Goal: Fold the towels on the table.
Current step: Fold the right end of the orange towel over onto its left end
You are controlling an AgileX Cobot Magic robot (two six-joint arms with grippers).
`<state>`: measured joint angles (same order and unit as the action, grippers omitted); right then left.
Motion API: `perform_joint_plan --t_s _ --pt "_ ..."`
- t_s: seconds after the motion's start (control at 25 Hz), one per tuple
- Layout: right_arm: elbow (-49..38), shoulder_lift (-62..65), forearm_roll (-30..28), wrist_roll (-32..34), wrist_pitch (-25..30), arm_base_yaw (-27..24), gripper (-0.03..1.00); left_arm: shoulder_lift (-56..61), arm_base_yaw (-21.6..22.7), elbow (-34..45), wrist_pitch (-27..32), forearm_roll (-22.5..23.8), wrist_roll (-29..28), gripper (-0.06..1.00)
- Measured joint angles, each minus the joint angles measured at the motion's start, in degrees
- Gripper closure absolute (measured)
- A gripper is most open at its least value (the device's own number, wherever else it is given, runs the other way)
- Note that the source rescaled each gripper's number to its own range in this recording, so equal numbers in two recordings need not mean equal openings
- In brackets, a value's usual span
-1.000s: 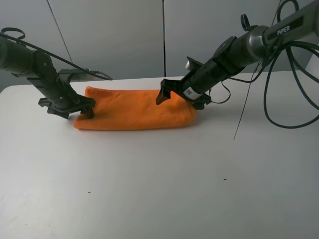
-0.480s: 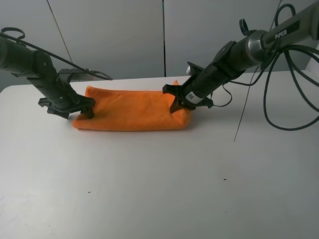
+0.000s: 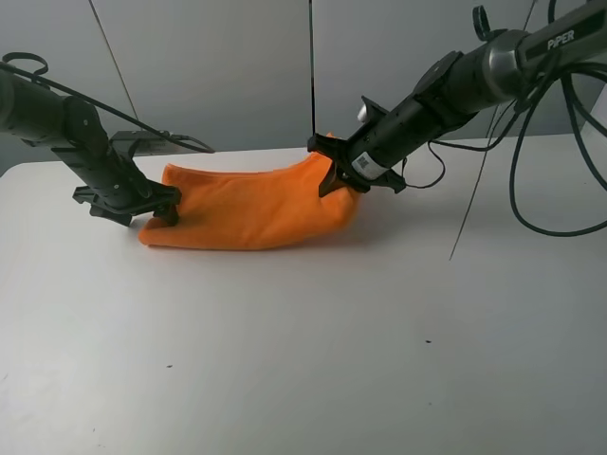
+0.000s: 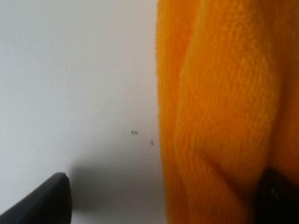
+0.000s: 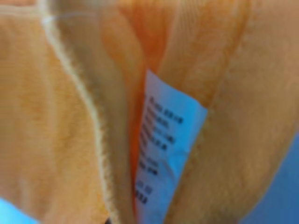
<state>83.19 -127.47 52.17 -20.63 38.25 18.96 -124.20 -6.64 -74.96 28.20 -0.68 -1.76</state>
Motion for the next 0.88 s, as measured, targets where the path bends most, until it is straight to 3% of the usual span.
perform_joint_plan --t_s 0.52,0.88 --pt "0.11 0.42 14.02 -1.06 7.42 -0.06 0.94 0.0 0.0 0.0 0.12 0.0 -0.13 -0.06" --pt "7.09 0.01 15.91 0.12 6.75 5.61 0.94 0.0 0.0 0.0 0.12 0.04 -0.13 -0.06"
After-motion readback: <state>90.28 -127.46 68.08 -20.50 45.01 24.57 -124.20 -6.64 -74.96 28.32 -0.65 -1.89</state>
